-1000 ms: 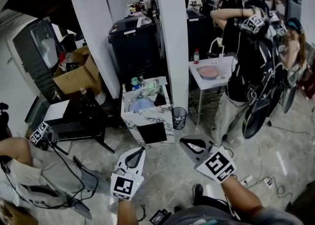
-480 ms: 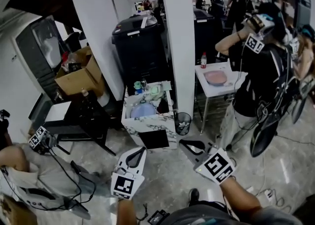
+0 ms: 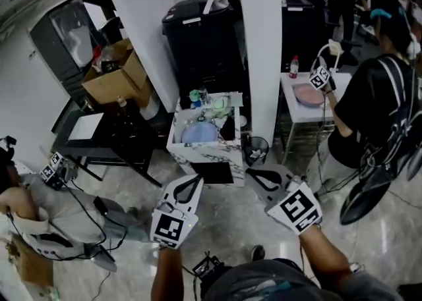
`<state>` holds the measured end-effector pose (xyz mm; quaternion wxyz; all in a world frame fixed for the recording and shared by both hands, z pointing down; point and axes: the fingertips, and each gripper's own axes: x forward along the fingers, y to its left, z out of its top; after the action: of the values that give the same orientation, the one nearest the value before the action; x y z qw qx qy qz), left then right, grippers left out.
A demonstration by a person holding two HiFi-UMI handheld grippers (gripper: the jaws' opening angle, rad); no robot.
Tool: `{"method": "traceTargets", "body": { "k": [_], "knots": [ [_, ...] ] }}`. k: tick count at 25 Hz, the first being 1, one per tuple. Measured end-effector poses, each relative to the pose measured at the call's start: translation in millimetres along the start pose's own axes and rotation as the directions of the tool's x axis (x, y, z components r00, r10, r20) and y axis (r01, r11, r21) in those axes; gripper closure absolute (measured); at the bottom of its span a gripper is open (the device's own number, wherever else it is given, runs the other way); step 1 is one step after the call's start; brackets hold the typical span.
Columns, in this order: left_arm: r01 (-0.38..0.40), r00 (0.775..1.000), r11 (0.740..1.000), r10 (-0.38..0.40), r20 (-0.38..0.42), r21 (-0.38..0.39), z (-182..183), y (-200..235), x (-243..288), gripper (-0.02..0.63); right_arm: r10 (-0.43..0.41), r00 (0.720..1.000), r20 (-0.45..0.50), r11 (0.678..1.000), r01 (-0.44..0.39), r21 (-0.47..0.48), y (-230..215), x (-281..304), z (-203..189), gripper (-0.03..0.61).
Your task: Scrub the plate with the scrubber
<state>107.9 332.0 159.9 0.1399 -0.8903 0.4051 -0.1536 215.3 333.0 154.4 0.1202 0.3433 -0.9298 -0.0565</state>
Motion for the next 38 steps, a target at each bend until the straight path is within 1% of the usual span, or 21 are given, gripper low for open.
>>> {"method": "traceTargets", "body": {
  "k": [4, 8, 13, 17, 22, 24, 29, 33, 35, 38],
  "knots": [
    [0.008, 1.000, 1.000, -0.007, -0.011, 0.015, -1, 1, 24, 0.611, 0.012, 1.000, 0.000, 0.999, -0.012, 0.030, -22, 6, -12, 0.549],
    [0.008, 1.000, 1.000, -0.007, -0.023, 0.019, -3, 11, 40, 0.611, 0.020, 1.000, -0.007, 0.999, -0.020, 0.048, -36, 18, -18, 0.549],
    [0.010, 0.999, 1.000, -0.010, -0.031, 0.004, -19, 33, 60, 0.611, 0.019, 1.000, -0.023, 0.998, -0.018, 0.065, -54, 45, -29, 0.549],
    [0.011, 0.999, 1.000, -0.011, -0.040, -0.008, -36, 62, 75, 0.611, 0.009, 0.999, -0.043, 0.998, -0.006, 0.063, -67, 71, -32, 0.549],
    [0.028, 1.000, 0.999, -0.028, 0.001, -0.025, -53, 99, 96, 0.611, -0.022, 0.997, -0.071, 0.998, 0.027, 0.061, -84, 110, -35, 0.549],
    [0.041, 0.999, 0.999, -0.041, -0.002, -0.031, -59, 118, 102, 0.611, -0.033, 0.996, -0.078, 0.997, 0.038, 0.061, -90, 130, -30, 0.549],
    [0.069, 0.998, 0.997, -0.069, 0.008, -0.046, -70, 181, 113, 0.611, -0.058, 0.993, -0.105, 0.996, 0.065, 0.062, -100, 189, -7, 0.549],
    [0.070, 0.997, 0.996, -0.069, 0.023, -0.046, -90, 203, 126, 0.611, -0.072, 0.991, -0.109, 0.995, 0.079, 0.054, -108, 219, -16, 0.549],
    [0.074, 0.997, 0.996, -0.072, 0.041, -0.050, -99, 219, 132, 0.611, -0.083, 0.990, -0.117, 0.994, 0.090, 0.055, -113, 236, -16, 0.549],
    [0.089, 0.995, 0.994, -0.087, 0.038, -0.057, -108, 241, 136, 0.611, -0.101, 0.987, -0.127, 0.993, 0.109, 0.053, -119, 259, -13, 0.549]
  ]
}}
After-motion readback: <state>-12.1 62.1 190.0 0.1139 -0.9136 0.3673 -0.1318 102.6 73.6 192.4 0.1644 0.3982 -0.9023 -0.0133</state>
